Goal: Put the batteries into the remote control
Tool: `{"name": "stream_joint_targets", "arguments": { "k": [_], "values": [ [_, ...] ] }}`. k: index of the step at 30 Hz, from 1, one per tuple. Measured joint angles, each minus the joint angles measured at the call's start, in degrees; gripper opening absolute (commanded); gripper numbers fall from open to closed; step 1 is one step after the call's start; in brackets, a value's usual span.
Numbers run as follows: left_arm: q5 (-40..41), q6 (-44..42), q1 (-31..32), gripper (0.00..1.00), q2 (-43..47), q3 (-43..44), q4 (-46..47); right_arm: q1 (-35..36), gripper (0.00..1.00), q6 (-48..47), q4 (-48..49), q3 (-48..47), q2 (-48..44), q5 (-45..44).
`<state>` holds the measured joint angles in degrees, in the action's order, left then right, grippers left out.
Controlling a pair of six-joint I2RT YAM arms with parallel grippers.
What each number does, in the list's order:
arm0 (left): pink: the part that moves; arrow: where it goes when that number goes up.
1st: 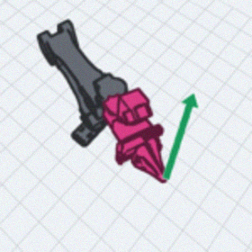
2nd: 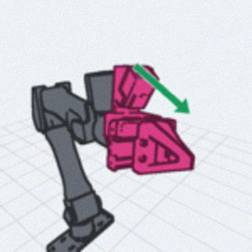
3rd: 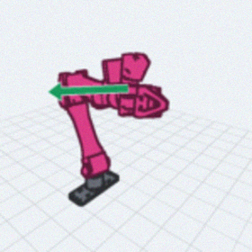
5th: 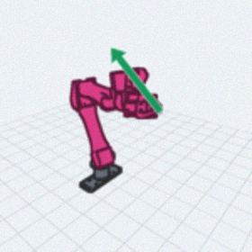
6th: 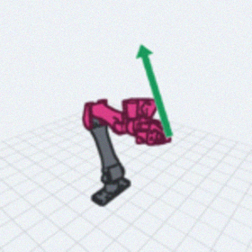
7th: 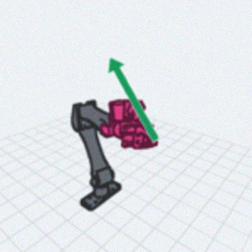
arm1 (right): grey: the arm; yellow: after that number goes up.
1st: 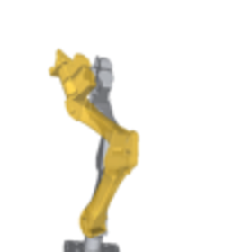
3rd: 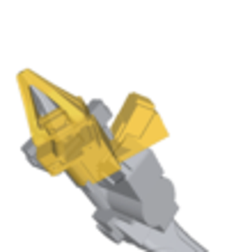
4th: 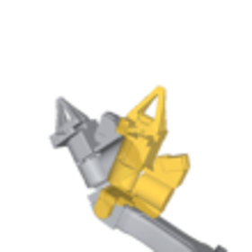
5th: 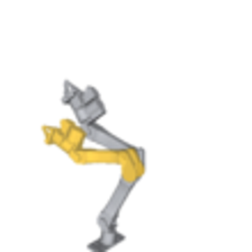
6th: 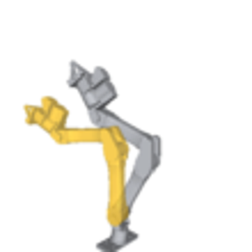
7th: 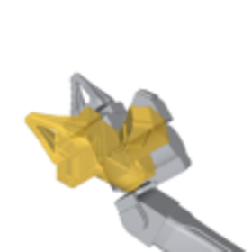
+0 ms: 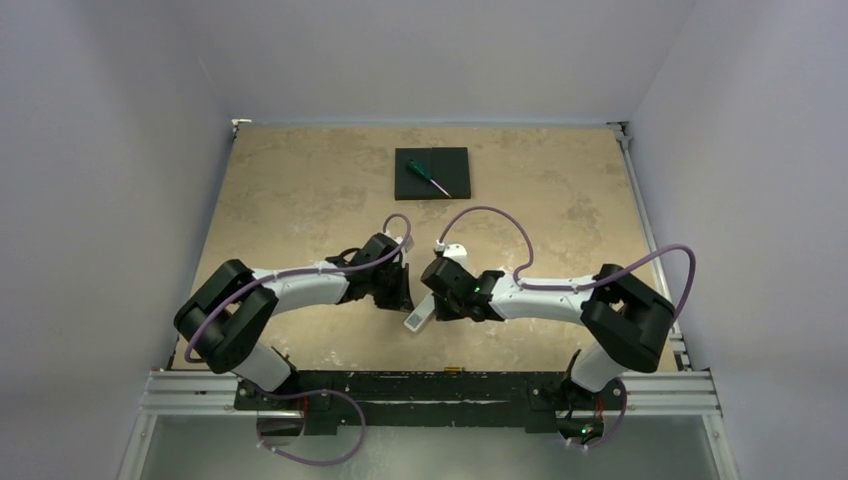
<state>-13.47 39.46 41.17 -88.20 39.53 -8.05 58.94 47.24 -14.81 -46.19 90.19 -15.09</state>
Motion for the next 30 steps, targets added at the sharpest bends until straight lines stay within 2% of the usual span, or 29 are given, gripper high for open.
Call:
{"name": "stream_joint_targets", "arguments": {
  "k": [20,30],
  "values": [
    [2.29,4.74,9.68,0.00,0.76,-1.11,1.55,-0.50,0.00,-4.70,-4.17,-4.57,3.28,-2.51],
    [4.35,9.53,14.40,0.00,-1.33,-1.09,6.58,-2.10,0.03,-5.29,-11.85,-2.75,-2.40,-8.57]
  ]
}}
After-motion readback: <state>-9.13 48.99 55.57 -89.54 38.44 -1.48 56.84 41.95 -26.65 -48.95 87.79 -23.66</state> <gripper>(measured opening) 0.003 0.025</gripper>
